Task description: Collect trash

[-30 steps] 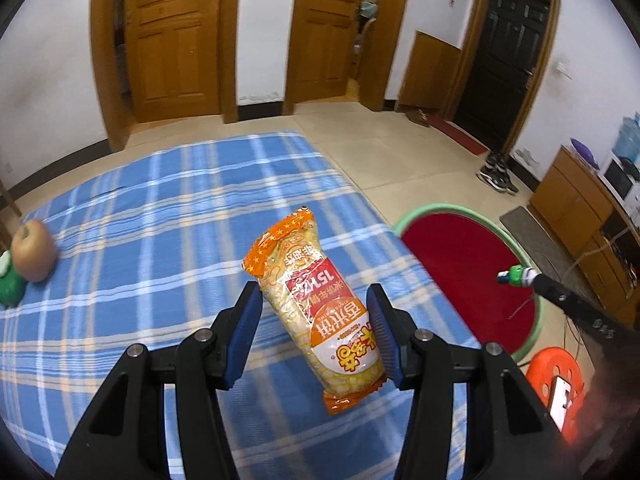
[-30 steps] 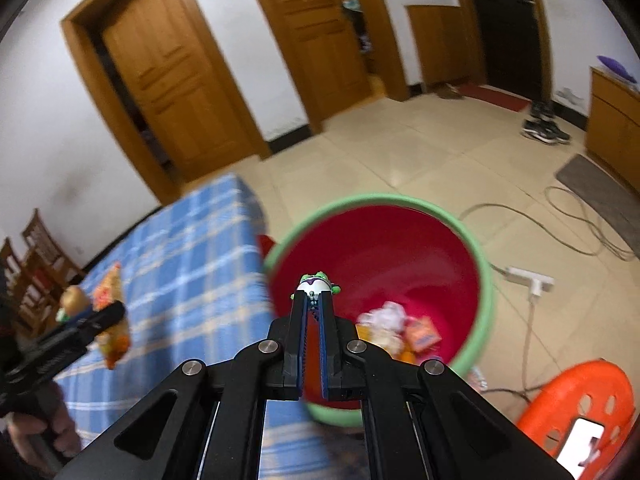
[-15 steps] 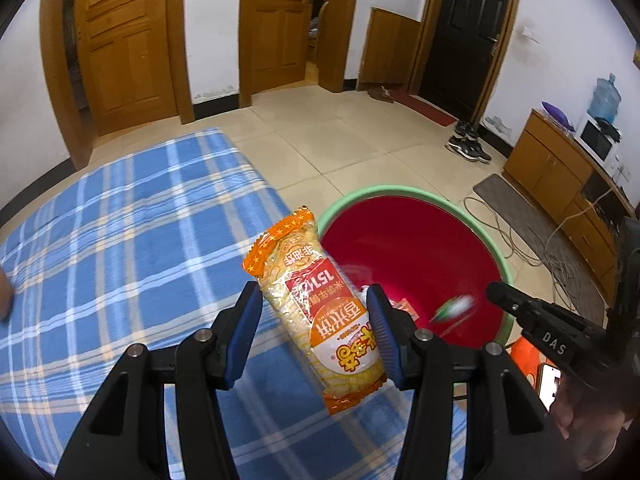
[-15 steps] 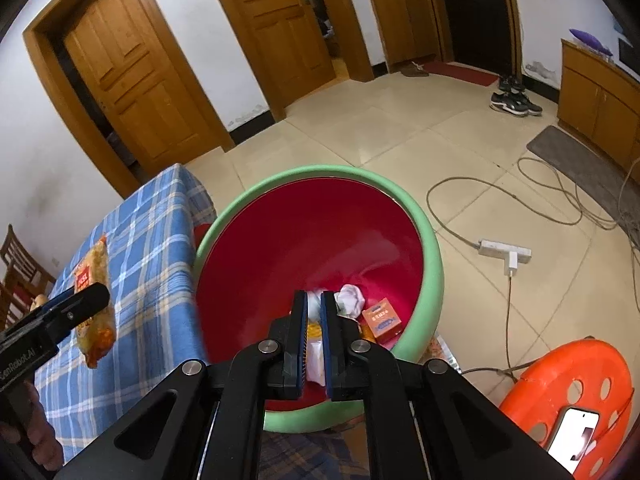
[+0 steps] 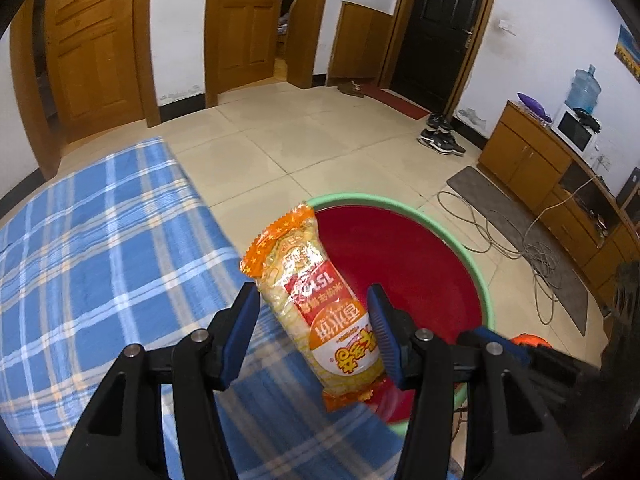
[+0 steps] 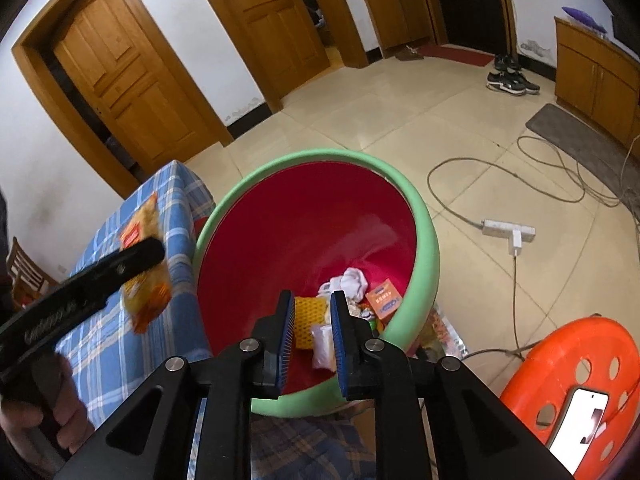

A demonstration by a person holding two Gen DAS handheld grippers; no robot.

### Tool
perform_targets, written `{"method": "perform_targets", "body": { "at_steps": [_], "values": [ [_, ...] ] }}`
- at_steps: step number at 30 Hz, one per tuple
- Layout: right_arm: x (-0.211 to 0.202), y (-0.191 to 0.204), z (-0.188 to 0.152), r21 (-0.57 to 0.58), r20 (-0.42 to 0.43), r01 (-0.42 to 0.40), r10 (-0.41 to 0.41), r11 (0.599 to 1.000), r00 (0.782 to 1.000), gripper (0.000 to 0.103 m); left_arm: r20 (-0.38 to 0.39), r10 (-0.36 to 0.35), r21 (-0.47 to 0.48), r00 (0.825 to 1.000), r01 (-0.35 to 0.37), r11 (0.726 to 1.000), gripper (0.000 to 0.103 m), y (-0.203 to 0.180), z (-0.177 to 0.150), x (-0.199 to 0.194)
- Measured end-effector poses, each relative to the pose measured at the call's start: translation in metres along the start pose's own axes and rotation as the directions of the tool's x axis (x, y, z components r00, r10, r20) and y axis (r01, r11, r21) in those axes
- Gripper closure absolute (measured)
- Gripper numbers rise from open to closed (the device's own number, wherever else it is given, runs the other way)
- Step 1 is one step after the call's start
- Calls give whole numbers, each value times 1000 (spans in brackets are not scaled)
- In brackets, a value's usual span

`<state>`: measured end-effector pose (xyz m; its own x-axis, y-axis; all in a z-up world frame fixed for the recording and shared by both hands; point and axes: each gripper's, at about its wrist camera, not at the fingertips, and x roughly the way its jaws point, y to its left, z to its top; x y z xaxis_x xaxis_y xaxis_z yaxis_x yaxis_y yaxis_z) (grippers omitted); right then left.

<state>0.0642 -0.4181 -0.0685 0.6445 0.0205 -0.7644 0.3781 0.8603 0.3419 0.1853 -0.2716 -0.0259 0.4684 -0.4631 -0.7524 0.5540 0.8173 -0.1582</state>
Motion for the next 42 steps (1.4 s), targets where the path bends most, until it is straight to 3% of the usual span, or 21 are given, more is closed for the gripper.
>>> {"method": "perform_targets", "body": {
  "at_steps": [4,11,18,22,25,28,31,34,42],
  "values": [
    [-3,1,-2,-1,-1,-3,3,1000,1000,84,1,-10,-3,1000,10,1000,38,-3,5,1],
    [-14,11,-5,-22,14,-27,27,999,1000,84,11,11,-38,1000,-11,999,38,7,0,-15],
    [-34,31,-14,-69,36,-63,66,996,997,80,22,66,-107,998,-64,992,38,28,-23,-52],
    [-49,46,-22,-104,56,-83,89,991,994,63,25,120,-149,992,-115,982,35,41,-42,-78],
    [-62,61,-30,-140,69,-99,109,985,992,61,35,145,-177,989,-137,975,33,50,-56,-97],
    [-73,74,-37,-170,85,-111,127,979,988,48,48,176,-197,983,-164,967,32,59,-70,-118],
    [-85,89,-46,-201,100,-125,148,972,984,44,67,214,-216,975,-195,957,28,66,-83,-139],
    [-95,101,-56,-222,118,-125,154,967,981,35,86,246,-232,966,-220,948,26,69,-96,-159],
    [-111,125,-83,-281,139,-120,165,952,976,28,126,352,-283,927,-306,909,23,77,-131,-199]
  ]
}}
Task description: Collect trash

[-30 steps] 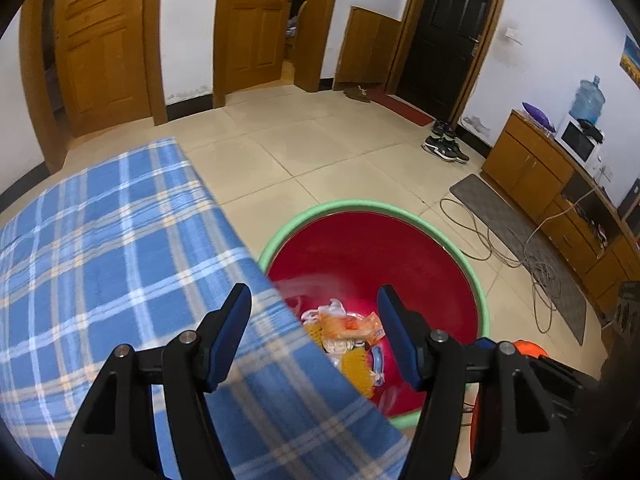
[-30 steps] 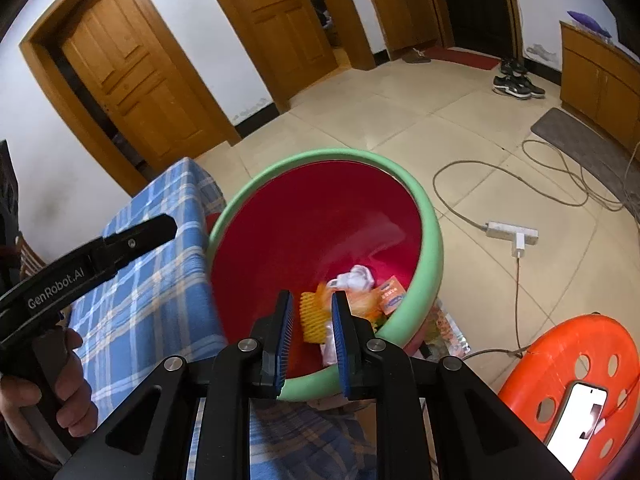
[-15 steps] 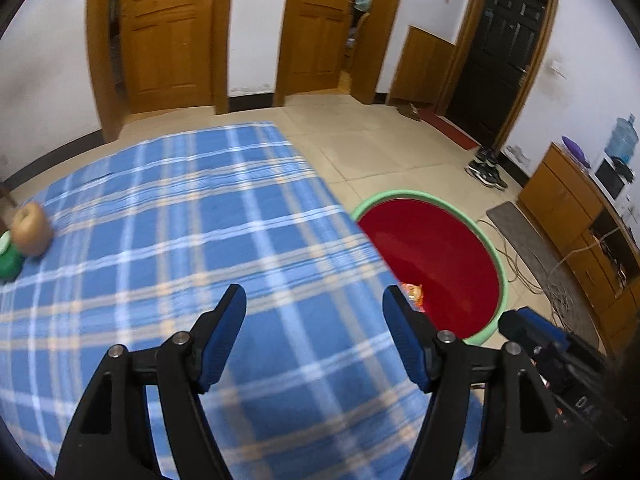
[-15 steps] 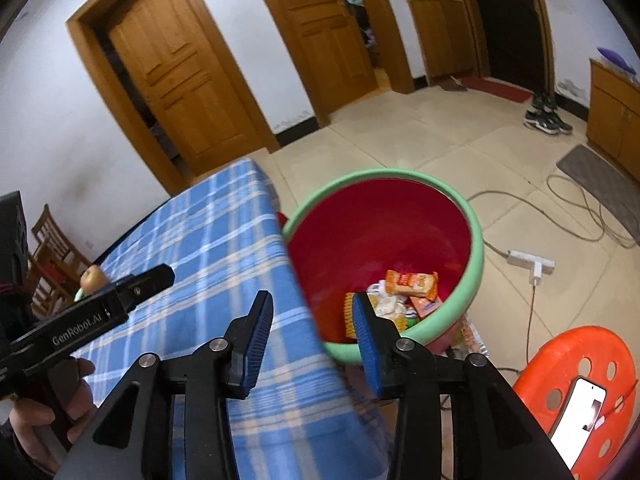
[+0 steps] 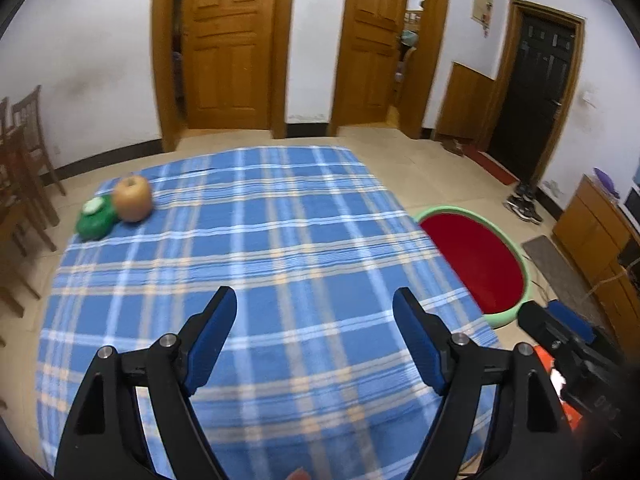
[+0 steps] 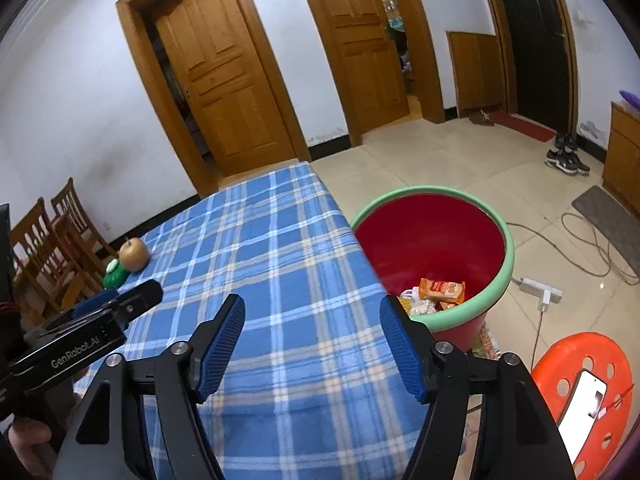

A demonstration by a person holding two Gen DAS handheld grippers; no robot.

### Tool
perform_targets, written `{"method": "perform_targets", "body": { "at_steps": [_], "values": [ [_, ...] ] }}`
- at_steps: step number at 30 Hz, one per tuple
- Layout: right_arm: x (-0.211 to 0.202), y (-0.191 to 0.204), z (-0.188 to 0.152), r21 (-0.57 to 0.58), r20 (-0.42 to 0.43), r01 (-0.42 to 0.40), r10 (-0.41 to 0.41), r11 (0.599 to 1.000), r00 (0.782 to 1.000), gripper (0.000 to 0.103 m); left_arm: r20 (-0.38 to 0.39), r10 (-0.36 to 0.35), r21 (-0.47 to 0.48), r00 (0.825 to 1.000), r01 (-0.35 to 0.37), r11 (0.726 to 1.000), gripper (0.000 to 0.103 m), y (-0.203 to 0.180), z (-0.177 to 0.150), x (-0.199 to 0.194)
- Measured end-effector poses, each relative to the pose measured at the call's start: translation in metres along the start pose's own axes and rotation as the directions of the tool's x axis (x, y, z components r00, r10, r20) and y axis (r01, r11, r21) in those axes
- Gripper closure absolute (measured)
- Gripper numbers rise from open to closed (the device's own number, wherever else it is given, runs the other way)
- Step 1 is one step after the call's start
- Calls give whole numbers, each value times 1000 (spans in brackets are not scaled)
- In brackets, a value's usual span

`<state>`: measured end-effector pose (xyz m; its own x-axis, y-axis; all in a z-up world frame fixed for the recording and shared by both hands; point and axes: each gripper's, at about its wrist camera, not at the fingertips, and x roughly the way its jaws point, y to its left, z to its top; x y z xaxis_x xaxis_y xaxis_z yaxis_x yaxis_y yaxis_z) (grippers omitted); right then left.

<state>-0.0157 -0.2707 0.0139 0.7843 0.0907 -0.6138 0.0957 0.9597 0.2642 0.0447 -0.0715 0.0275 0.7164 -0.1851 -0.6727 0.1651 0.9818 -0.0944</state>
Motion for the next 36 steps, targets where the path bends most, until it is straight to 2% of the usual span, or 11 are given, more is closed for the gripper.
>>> {"method": "perform_targets", "body": {
  "at_steps": [9,19,36],
  "values": [
    [-17,23,-23,-51,52,12,-9,999,999,28,18,70,-43,997,-70,997,23,23,-26,-28],
    [-21,33,-51,-63,32,14,-12,998,999,28,54,113,-45,992,-111,993,23,26,-46,-44],
    [-18,39,-57,-86,49,43,-39,995,998,28,31,118,-42,993,-116,992,23,32,-57,-34]
  ]
}}
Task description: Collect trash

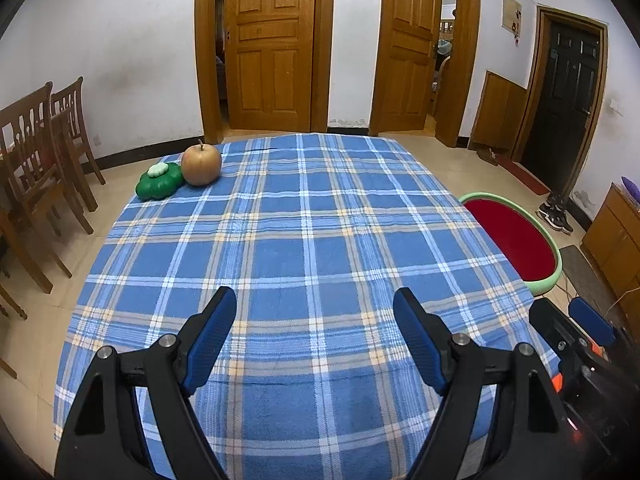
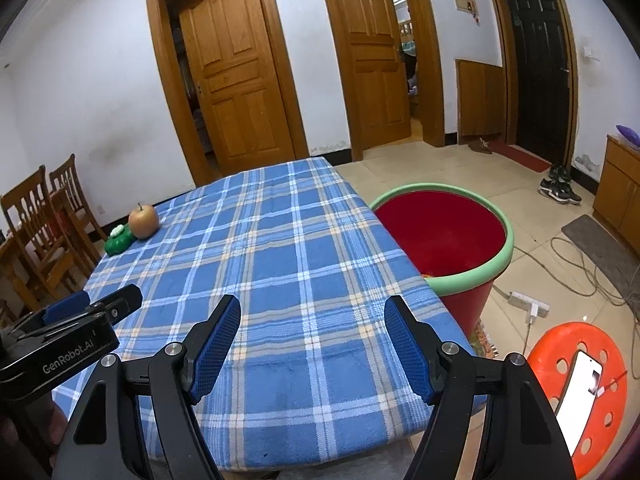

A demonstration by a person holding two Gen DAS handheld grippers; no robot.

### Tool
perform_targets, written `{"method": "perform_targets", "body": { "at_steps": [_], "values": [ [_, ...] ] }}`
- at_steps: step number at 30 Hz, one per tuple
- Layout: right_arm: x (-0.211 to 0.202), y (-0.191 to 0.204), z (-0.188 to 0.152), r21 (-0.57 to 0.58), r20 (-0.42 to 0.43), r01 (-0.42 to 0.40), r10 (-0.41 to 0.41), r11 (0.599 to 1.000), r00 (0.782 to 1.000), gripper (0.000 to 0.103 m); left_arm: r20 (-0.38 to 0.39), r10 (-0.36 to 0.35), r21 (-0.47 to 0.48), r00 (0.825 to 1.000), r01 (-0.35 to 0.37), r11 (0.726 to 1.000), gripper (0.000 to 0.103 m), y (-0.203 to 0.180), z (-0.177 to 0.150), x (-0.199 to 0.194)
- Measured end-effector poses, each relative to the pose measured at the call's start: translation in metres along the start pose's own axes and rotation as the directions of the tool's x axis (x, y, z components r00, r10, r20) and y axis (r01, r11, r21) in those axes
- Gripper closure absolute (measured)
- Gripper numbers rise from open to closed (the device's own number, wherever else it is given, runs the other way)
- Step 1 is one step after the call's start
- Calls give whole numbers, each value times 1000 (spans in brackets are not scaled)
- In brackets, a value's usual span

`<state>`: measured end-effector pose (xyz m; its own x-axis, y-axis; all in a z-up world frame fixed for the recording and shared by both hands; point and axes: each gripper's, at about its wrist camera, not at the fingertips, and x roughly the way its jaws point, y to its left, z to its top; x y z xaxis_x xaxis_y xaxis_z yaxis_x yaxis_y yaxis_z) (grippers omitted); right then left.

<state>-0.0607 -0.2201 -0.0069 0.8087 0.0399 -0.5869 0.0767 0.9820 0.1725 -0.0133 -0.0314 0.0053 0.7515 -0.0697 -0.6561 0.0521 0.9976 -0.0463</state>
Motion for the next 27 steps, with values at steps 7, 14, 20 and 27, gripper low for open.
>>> {"method": "perform_targets", "body": {
  "at_steps": [7,14,20,27],
  "values": [
    [0,-1,0,6,-4,-7,7,1000,1000,28,-6,2,2,1000,-2,1000,23,-1,-1,1],
    [-1,-3,0,12,2,-8,8,1000,1000,28,-3,3,5,1000,-3,1000,23,-2,-1,1],
    [-1,-3,0,12,1,-9,9,1000,1000,28,-3,4,3,1000,-4,1000,23,-2,0,1],
    [-2,-4,0,13,1,-10,10,1000,1000,28,-3,4,3,1000,-4,1000,23,-2,0,0]
  ]
}}
